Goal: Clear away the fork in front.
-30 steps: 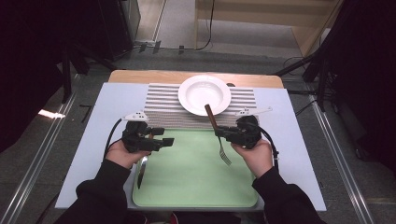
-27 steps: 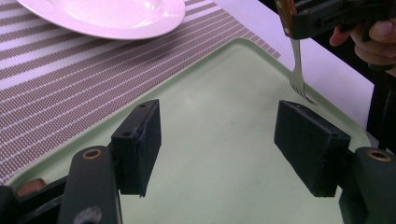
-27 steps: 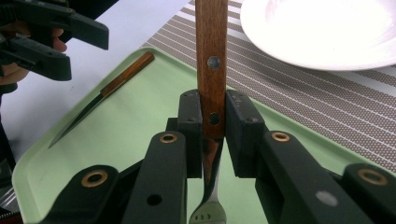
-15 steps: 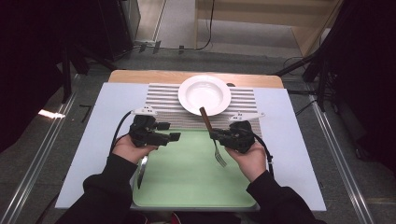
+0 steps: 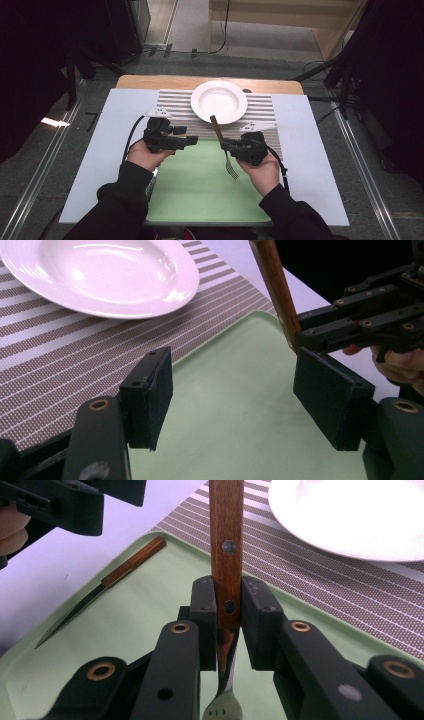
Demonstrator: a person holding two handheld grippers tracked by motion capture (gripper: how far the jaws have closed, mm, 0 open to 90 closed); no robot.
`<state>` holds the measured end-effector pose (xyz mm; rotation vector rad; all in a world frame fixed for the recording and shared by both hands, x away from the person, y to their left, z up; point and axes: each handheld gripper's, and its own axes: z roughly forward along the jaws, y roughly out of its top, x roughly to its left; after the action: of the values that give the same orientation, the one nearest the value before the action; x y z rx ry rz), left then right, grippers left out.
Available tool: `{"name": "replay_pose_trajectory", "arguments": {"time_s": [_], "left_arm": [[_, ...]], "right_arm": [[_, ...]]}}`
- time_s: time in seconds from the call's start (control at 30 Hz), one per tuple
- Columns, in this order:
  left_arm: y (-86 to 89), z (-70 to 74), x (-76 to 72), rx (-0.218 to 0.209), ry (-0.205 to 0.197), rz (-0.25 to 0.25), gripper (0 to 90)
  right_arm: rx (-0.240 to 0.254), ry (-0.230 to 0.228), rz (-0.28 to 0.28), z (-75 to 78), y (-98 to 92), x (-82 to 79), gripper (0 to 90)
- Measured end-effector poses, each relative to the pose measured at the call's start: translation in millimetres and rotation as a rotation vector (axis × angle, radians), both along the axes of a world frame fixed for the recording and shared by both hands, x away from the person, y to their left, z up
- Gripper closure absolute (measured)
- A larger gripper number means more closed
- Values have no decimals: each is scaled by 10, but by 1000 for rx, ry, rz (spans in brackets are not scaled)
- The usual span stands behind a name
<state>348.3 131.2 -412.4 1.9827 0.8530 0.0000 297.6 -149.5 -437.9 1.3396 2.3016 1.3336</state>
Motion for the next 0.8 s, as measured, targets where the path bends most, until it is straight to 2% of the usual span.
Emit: {"name": "replay_pose_trajectory", "arguments": {"time_s": [0.17, 0.53, 0.73, 0.8], "left_arm": [[-54, 10, 11, -13, -8, 6, 319], [-152, 40, 31, 9, -29, 36, 320], [-188, 50, 55, 3, -29, 41, 320], [-203, 40, 72, -1, -18, 50, 320]], "right_arm": [[6, 1, -6, -24, 50, 6, 756], [19, 0, 2, -74, 229, 15, 756], [21, 1, 14, -87, 286, 27, 756], [20, -1, 17, -91, 304, 24, 756]]}}
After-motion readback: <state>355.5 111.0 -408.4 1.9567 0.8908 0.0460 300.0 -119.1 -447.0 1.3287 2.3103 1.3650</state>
